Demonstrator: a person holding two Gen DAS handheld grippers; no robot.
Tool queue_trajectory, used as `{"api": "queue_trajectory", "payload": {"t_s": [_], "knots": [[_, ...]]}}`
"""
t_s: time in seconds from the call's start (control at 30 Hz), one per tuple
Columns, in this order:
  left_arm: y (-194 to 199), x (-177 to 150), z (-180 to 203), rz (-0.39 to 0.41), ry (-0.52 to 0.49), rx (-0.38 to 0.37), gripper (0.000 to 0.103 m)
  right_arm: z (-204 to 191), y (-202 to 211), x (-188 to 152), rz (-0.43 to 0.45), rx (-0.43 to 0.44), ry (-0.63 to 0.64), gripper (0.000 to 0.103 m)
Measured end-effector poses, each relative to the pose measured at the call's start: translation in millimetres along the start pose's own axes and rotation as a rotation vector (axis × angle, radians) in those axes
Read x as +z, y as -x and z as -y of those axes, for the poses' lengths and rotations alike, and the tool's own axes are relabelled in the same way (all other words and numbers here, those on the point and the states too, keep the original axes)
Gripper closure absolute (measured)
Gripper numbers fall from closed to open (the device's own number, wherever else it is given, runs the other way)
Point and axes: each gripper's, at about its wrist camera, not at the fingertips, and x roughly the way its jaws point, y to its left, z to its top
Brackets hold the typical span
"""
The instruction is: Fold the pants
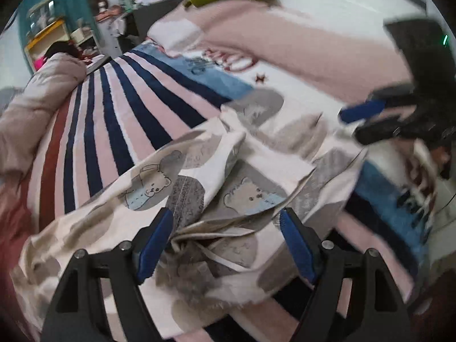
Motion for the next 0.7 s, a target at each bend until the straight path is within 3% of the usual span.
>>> {"api": "queue_trajectory", "payload": {"t_s": [0.07,0.23,0.47,0.5,0.57,0.63,0.7], "knots": [[-11.5,0.7,1.6,-0.037,-0.041,0.034,0.029,1.0,-0.3,-1.2,-0.002,-0.001,-0.001,0.064],[-32.6,-5.3,-3.7,-0.107,-0.08,0.032,0.028,7.4,-5.1,-2.9,-0.013,0.002,-0.014,0.064],[-36.3,0.7,-37.1,-0.038,0.061,-0.131,0.028,15.8,-9.2,-2.2,-0.002,0.023,-0.051,0.064],[-37.7,2.7,-39.1,-0.03,0.075,-0.151,0.031,16.2,-9.5,-1.4,0.001,0.026,-0.055,0.064],[-41.8,4.7,-44.0,-0.021,0.115,-0.194,0.047,16.8,-10.5,0.3,0.006,0.031,-0.061,0.063],[-43.0,4.3,-50.6,-0.008,0.156,-0.21,0.075,16.9,-12.9,3.0,0.009,0.033,-0.062,0.063],[-40.2,1.7,-57.0,0.022,0.209,-0.257,0.084,16.4,-15.2,4.9,0.01,0.036,-0.064,0.063]]}}
